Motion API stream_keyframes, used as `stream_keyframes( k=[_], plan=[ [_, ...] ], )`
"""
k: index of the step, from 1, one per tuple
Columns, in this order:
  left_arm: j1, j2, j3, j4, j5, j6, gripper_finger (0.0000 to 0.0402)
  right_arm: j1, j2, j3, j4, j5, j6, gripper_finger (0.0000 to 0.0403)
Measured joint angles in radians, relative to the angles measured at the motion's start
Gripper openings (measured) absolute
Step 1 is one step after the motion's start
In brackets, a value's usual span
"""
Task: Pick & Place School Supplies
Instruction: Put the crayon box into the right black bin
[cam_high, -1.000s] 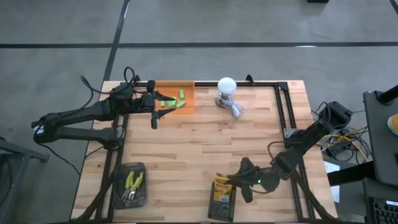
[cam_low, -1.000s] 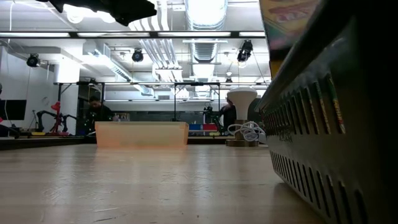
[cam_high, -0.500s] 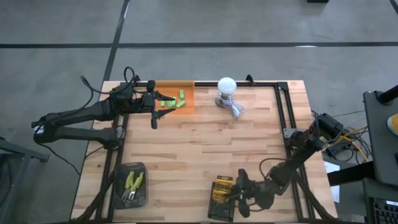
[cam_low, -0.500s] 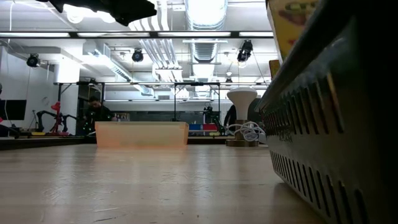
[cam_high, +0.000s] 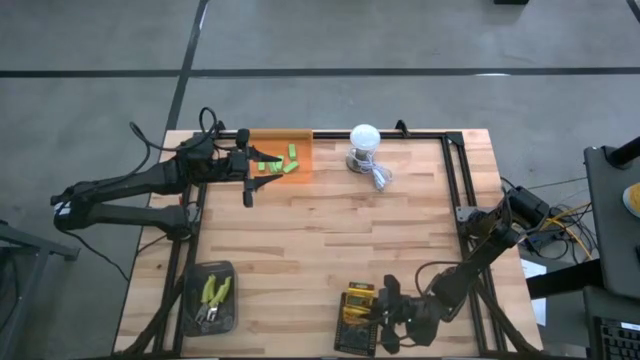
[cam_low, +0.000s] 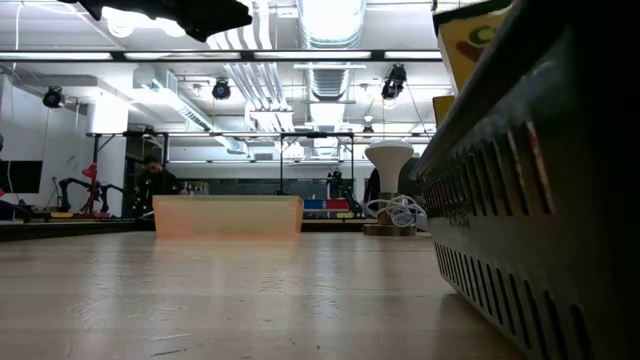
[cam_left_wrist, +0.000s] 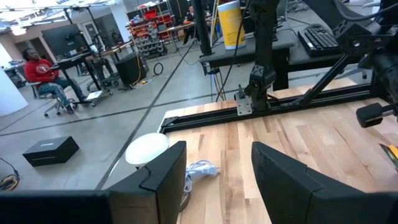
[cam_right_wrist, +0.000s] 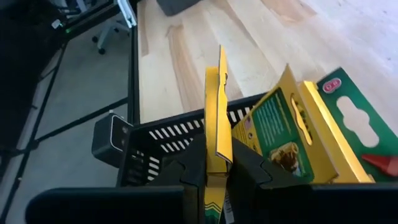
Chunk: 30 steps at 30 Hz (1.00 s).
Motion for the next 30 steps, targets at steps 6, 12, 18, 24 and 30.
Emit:
stream_keyframes(
  k=[6, 12, 18, 24, 30],
  plan=[
    [0.0, 0.0, 0.0, 0.0, 0.0, 0.0, 0.0188, 0.002, 0.0, -0.007, 0.001, -0.001, 0.021, 0.0038],
    [0.0, 0.0, 0.0, 0.0, 0.0, 0.0, 0.0188, 0.002, 0.0, -0.008, -0.001, -0.008, 0.021, 0.0038],
    [0.0, 0.0, 0.0, 0.0, 0.0, 0.0, 0.0188, 0.002, 0.0, -0.009, -0.007, -0.011, 0.036, 0.0052],
    [0.0, 0.0, 0.0, 0.0, 0.0, 0.0, 0.0188, 0.002, 0.0, -0.01, -0.008, -0.012, 0.047, 0.01],
    [0.0, 0.0, 0.0, 0.0, 0.0, 0.0, 0.0188, 0.002, 0.0, -0.011, -0.007, -0.009, 0.047, 0.0109]
  ],
)
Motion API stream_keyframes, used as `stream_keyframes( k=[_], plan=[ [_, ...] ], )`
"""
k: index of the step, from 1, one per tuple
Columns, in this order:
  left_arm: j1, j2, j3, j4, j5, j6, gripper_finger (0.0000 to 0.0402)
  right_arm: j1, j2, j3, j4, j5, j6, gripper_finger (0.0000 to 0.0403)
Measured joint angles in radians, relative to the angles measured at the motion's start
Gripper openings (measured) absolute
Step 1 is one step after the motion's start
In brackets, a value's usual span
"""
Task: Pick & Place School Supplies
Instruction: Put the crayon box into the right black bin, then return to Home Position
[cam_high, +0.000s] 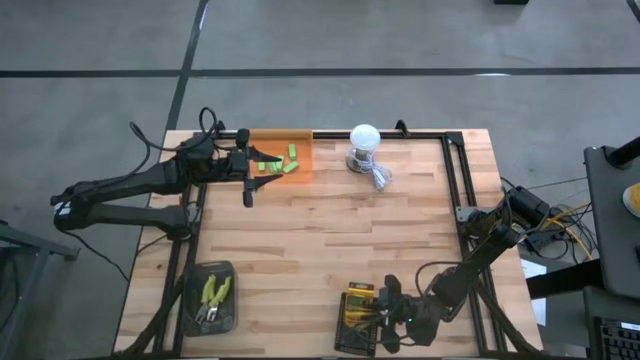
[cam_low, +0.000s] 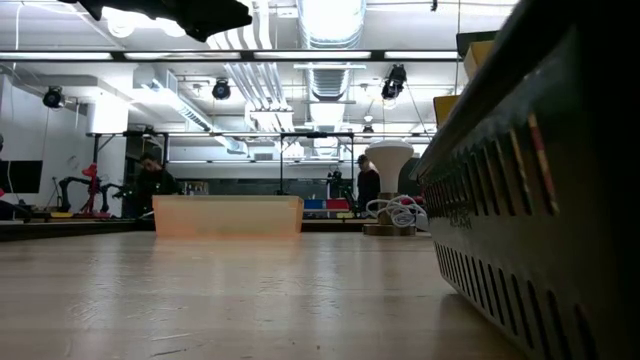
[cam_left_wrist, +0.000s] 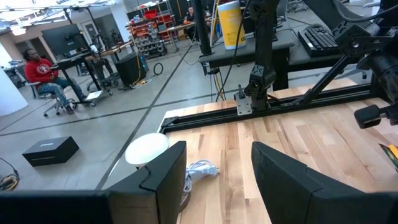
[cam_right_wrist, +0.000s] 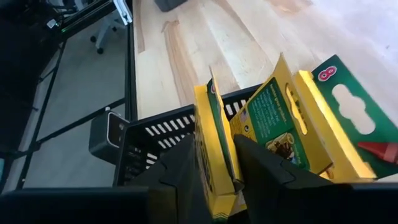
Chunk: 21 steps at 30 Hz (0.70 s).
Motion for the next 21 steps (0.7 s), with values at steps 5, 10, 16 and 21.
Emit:
stream_keyframes(
  k=[5, 10, 16, 21],
  plan=[
    [0.0, 0.0, 0.0, 0.0, 0.0, 0.0, 0.0188, 0.003, -0.007, 0.0, 0.0, 0.038, -0.032, 0.0108],
    [0.0, 0.0, 0.0, 0.0, 0.0, 0.0, 0.0188, 0.003, -0.019, 0.0, 0.0, 0.066, -0.086, 0.0112],
    [0.0, 0.0, 0.0, 0.0, 0.0, 0.0, 0.0188, 0.009, -0.063, -0.001, 0.0, 0.142, -0.185, 0.0109],
    [0.0, 0.0, 0.0, 0.0, 0.0, 0.0, 0.0188, 0.016, -0.121, 0.0, -0.001, 0.24, -0.311, 0.0113]
  ],
)
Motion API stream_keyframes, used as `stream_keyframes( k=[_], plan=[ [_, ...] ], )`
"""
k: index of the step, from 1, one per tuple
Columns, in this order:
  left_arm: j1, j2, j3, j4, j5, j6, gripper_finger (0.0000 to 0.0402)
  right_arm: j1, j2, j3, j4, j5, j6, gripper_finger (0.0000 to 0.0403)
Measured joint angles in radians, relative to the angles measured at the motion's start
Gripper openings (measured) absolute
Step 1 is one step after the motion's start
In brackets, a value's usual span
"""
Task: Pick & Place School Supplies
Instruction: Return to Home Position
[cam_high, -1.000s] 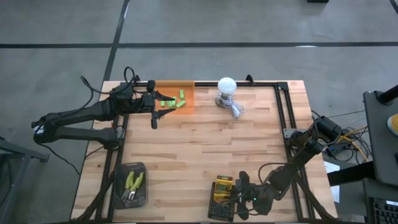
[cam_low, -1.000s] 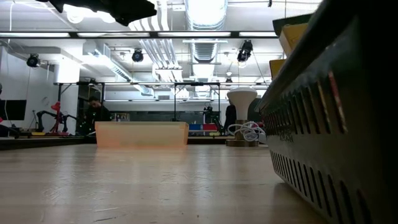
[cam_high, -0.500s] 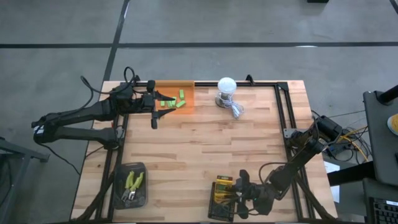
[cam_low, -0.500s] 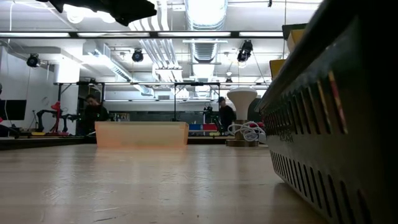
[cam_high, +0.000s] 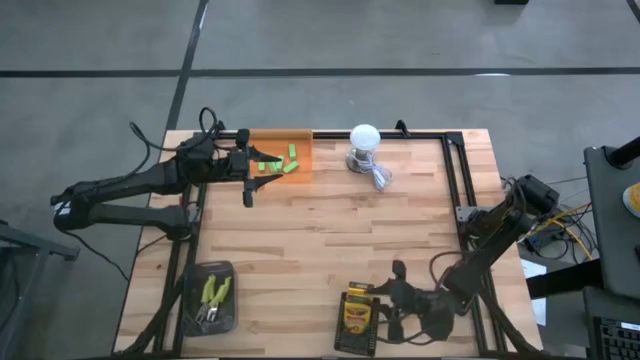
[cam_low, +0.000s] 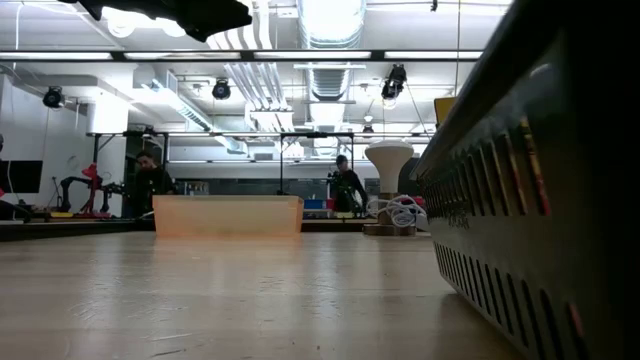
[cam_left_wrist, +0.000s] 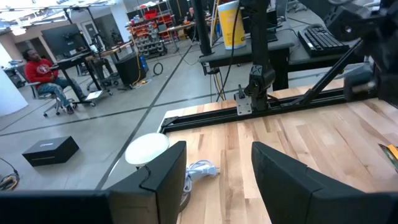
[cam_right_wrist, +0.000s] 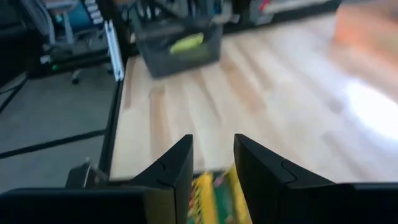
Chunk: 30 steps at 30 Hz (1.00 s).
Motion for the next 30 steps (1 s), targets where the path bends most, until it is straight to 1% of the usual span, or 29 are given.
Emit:
stream_keyframes(
  k=[5, 7, 12, 14, 18, 22, 26, 30],
  plan=[
    [0.0, 0.0, 0.0, 0.0, 0.0, 0.0, 0.0188, 0.0, -0.101, 0.0, 0.001, 0.108, -0.154, 0.0116],
    [0.0, 0.0, 0.0, 0.0, 0.0, 0.0, 0.0188, 0.0, -0.15, 0.002, 0.001, 0.132, -0.217, 0.0116],
    [0.0, 0.0, 0.0, 0.0, 0.0, 0.0, 0.0188, -0.001, -0.289, 0.003, 0.003, 0.14, -0.398, 0.0116],
    [0.0, 0.0, 0.0, 0.0, 0.0, 0.0, 0.0188, 0.0, -0.339, 0.003, 0.002, 0.14, -0.445, 0.0115],
    [0.0, 0.0, 0.0, 0.0, 0.0, 0.0, 0.0188, -0.001, -0.428, 0.004, 0.002, 0.138, -0.466, 0.0106],
    [0.0, 0.0, 0.0, 0.0, 0.0, 0.0, 0.0188, -0.002, -0.507, 0.003, 0.001, 0.136, -0.427, 0.0096],
    [0.0, 0.0, 0.0, 0.0, 0.0, 0.0, 0.0188, -0.002, -0.571, 0.0, -0.024, 0.134, -0.425, 0.0089],
    [0.0, 0.0, 0.0, 0.0, 0.0, 0.0, 0.0188, -0.003, -0.625, -0.002, -0.078, 0.093, -0.44, 0.009]
  ],
)
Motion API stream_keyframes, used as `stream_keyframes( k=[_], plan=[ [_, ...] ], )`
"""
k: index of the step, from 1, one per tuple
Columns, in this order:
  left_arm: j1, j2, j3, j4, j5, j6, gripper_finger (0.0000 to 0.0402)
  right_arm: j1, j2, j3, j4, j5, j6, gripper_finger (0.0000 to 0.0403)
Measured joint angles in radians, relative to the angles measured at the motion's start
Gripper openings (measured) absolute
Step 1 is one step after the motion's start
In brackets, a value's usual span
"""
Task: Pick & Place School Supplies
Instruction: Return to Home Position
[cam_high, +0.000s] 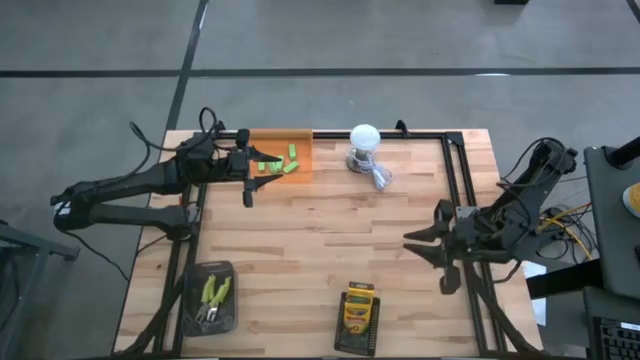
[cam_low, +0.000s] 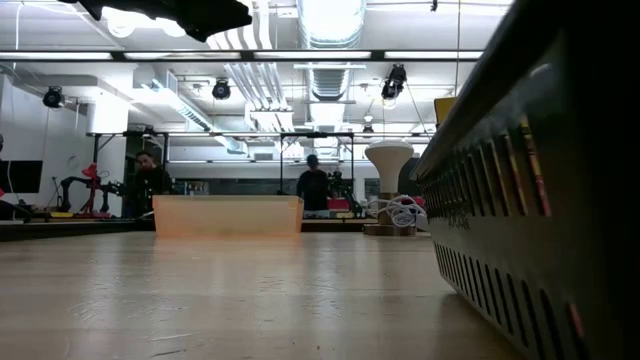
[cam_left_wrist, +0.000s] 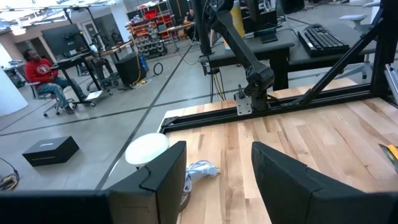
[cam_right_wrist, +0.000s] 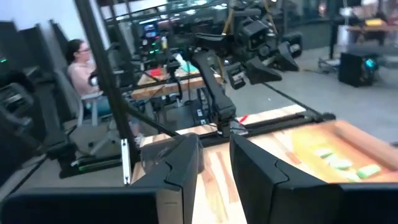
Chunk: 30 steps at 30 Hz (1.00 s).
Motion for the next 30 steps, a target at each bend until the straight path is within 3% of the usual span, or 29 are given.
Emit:
stream_keyframes(
  k=[6, 15, 25, 30],
  plan=[
    [0.0, 0.0, 0.0, 0.0, 0.0, 0.0, 0.0188, -0.064, -0.055, -0.002, -0.027, -0.132, -0.141, 0.0091],
    [0.0, 0.0, 0.0, 0.0, 0.0, 0.0, 0.0188, -0.289, -0.136, -0.017, -0.026, -0.587, -0.257, 0.0091],
    [0.0, 0.0, 0.0, 0.0, 0.0, 0.0, 0.0188, -0.592, -0.153, -0.06, -0.034, -0.956, -0.267, 0.0091],
    [0.0, 0.0, 0.0, 0.0, 0.0, 0.0, 0.0188, -0.7, -0.154, -0.065, -0.032, -1.04, -0.283, 0.0091]
  ],
)
